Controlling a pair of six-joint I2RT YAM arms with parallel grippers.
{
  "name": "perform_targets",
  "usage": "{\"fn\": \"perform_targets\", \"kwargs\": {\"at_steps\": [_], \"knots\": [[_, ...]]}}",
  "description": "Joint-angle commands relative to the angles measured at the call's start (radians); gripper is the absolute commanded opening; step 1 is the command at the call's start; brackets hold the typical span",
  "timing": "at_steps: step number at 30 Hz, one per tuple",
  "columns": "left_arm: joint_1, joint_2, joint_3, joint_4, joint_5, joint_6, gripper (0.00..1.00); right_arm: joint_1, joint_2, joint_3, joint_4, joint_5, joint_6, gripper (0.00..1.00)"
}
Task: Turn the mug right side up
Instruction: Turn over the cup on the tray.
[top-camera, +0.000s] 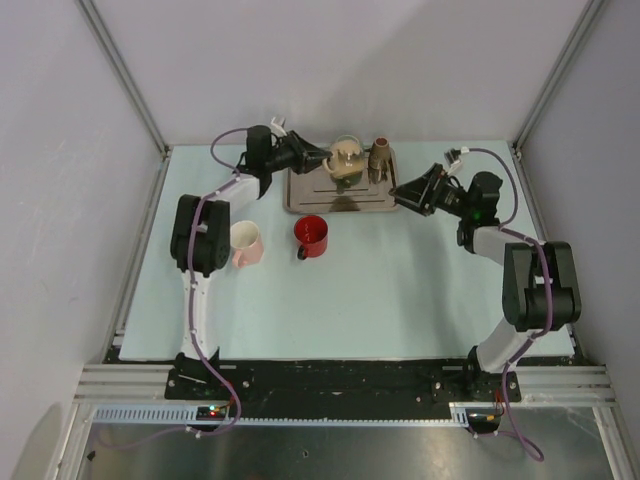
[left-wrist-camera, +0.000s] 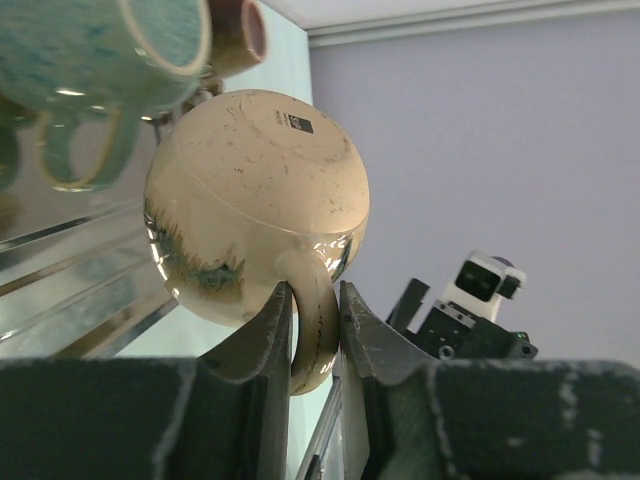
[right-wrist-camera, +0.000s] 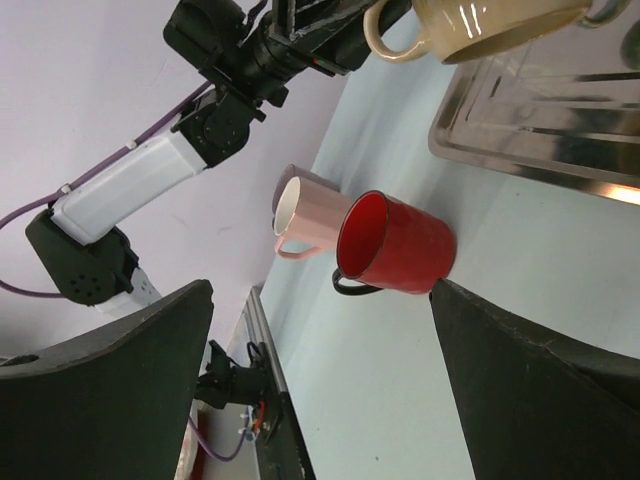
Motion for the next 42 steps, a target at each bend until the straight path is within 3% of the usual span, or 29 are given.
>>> {"fn": "perform_targets", "kwargs": {"at_steps": [1,17,23,33,42], "knots": [[-0.030,-0.122,0.030,0.253,0.046,-0.099,0.00,0.041,0.035,0.023,0.164,0.034,0.077,0.95],[-0.129,-0.099,-0.067,0.697,-0.029,-0.394,0.00,0.122,0.126,0.011,0.355,0.195,0.176,0.96],[-0.161,-0.055,-0.104,0.844,-0.069,-0.472,0.00,0.166,0.196,-0.029,0.606,0.284,0.270,0.98],[-0.198,0.029,-0.089,0.932,-0.094,-0.545,0.00,0.184,0.275,-0.043,0.704,0.355,0.286,0.99],[-0.210,0.095,-0.081,0.976,-0.106,-0.576,0.00,0.164,0.251,-0.043,0.745,0.368,0.333,0.99]]}}
